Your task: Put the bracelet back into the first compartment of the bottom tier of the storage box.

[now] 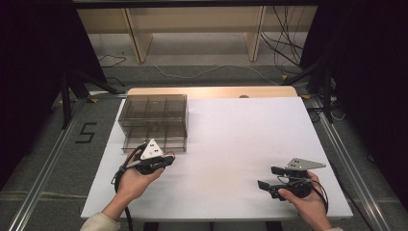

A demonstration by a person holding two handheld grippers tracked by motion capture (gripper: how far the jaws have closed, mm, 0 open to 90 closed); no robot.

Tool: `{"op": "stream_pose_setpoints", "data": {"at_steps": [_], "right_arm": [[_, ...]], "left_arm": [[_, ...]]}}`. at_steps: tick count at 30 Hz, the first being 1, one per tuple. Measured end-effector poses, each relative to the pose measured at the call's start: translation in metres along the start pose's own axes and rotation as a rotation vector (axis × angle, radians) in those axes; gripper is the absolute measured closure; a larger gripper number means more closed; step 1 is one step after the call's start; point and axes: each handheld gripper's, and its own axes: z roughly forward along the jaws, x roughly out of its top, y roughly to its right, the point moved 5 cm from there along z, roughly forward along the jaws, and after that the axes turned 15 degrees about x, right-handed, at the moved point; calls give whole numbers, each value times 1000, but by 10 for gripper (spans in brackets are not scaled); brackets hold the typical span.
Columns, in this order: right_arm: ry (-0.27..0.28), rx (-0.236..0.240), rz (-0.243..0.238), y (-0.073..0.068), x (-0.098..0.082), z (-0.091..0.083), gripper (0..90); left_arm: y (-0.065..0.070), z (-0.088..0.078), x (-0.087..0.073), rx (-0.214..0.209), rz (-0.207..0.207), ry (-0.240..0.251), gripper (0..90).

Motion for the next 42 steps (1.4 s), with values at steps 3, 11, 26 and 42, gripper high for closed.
{"op": "stream_pose_setpoints", "data": {"at_steps": [3, 11, 26, 42], "right_arm": [[0, 0, 0, 0, 0, 0, 175], [0, -1, 1, 0, 0, 0, 174], [0, -4, 6, 0, 0, 0, 175], [-2, -4, 1, 0, 0, 0, 175]], "left_arm": [[-3, -1, 0, 6, -2, -1, 872], [-9, -1, -2, 23, -11, -4, 872], [-20, -3, -4, 49, -17, -8, 872], [-34, -6, -5, 87, -31, -6, 872]]}}
